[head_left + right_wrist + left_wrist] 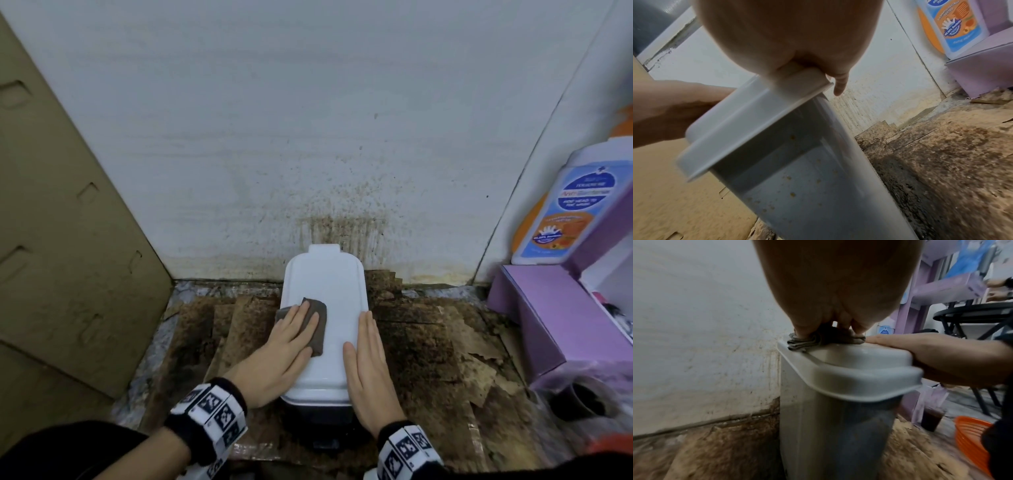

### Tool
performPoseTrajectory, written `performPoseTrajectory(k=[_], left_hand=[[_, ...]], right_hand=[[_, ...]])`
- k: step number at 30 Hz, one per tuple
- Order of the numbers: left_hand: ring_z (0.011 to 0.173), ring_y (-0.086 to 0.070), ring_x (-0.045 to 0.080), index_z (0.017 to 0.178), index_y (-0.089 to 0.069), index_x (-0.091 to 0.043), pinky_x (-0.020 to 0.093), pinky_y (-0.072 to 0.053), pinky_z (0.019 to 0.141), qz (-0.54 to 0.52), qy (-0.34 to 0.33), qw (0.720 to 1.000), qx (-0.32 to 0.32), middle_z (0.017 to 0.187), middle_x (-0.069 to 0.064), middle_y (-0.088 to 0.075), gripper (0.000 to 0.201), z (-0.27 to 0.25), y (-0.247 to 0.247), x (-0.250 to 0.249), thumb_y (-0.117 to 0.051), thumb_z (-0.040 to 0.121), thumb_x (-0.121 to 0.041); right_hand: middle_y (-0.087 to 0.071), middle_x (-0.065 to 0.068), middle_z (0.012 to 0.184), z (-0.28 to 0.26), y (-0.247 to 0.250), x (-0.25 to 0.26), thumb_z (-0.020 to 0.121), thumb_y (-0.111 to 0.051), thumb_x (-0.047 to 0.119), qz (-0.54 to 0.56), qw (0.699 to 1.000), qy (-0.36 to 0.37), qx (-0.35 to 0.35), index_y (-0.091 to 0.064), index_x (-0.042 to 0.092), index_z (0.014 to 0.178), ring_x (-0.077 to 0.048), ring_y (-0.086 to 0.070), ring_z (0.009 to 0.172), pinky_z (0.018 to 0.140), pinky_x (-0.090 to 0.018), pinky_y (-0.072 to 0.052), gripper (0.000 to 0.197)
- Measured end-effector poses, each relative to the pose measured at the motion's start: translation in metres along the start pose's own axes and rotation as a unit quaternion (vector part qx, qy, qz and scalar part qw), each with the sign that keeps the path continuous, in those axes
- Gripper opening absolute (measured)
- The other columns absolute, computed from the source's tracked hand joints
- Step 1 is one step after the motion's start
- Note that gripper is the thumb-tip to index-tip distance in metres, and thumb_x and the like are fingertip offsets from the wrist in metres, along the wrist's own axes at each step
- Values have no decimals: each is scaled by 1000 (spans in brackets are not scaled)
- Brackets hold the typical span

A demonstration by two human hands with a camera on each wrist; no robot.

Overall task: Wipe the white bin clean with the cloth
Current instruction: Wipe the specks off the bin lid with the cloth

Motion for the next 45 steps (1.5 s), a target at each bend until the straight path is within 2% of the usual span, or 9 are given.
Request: performPoseTrajectory(k=[8, 12, 20, 24, 27, 31, 40, 43, 45], left_hand=[[147, 32, -1, 157, 13, -28, 23, 15, 123, -5, 5, 1000, -30, 162, -13, 31, 71, -7, -15, -1, -7, 97, -60], [149, 32, 4, 160, 10, -25, 21, 19, 120, 19, 3, 1000, 3, 161, -11, 31, 61, 8, -2, 2, -19, 108, -40], [157, 9, 31, 162, 1, -9, 46, -3, 126, 115, 32, 991, 63, 169, 14, 14, 59, 108, 39, 8, -24, 112, -27], [156, -1, 36, 161, -4, -4, 45, -11, 124, 147, 50, 986, 56, 168, 21, 6, 57, 148, 55, 7, -26, 112, -24], [156, 0, 34, 161, -4, -4, 44, -10, 125, 151, 49, 985, 65, 168, 20, 6, 57, 155, 59, 9, -25, 112, -24], [157, 3, 35, 161, -3, -6, 47, -7, 125, 141, 39, 988, 48, 169, 19, 8, 58, 146, 49, 13, -26, 111, -24], [156, 16, 22, 161, 7, -14, 43, -2, 127, 99, 9, 994, 44, 168, 7, 19, 61, 64, 11, -9, -23, 111, -33], [155, 19, 20, 161, 8, -16, 39, 2, 128, 101, 2, 995, 10, 167, 4, 22, 71, 33, -8, -23, -6, 102, -52], [154, 22, 18, 161, 8, -18, 33, 8, 125, 101, -12, 995, -14, 166, 2, 24, 75, 21, -18, -30, 2, 96, -54]], right_hand=[[23, 21, 161, 0, -1, 0, 107, -21, 43, 7, 1000, -3, -7, 16, 32, 155, 10, 21, 145, 120, -19, 7, 61], [23, 23, 160, 1, 0, -1, 107, -21, 43, 5, 1000, 0, -7, 16, 33, 154, 12, 21, 144, 117, -12, 10, 61], [25, 25, 158, 1, 2, 1, 107, -22, 44, 18, 1000, -3, 8, 13, 30, 156, 12, 22, 143, 117, -12, 9, 62], [26, 26, 158, 2, 3, -1, 107, -22, 46, 22, 1000, -3, 10, 14, 31, 155, 12, 23, 143, 120, -17, 7, 62], [26, 26, 157, 2, 2, -2, 107, -21, 46, 24, 1000, -2, 9, 15, 31, 155, 12, 23, 143, 120, -18, 7, 62], [25, 26, 158, 1, 2, -1, 107, -20, 45, 24, 1000, 1, 10, 14, 31, 155, 11, 22, 144, 117, -12, 9, 61], [21, 28, 158, 0, 2, 2, 106, -21, 48, 32, 999, -5, 6, 11, 31, 156, 13, 19, 144, 120, -18, 5, 62], [18, 24, 160, -1, 2, 3, 102, -16, 52, 15, 1000, -8, -5, 9, 29, 157, 12, 16, 145, 123, -21, 3, 64], [17, 22, 161, -2, 3, 4, 102, -15, 53, 10, 1000, -13, -2, 8, 30, 157, 12, 16, 145, 123, -21, 3, 64]])
Point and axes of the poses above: each hand's wrist, its own z-axis towards the middle knuckle, its own y-axis out of the back of the hand, x = y × z, the point moved 1 cm from there along z, towards the middle knuckle
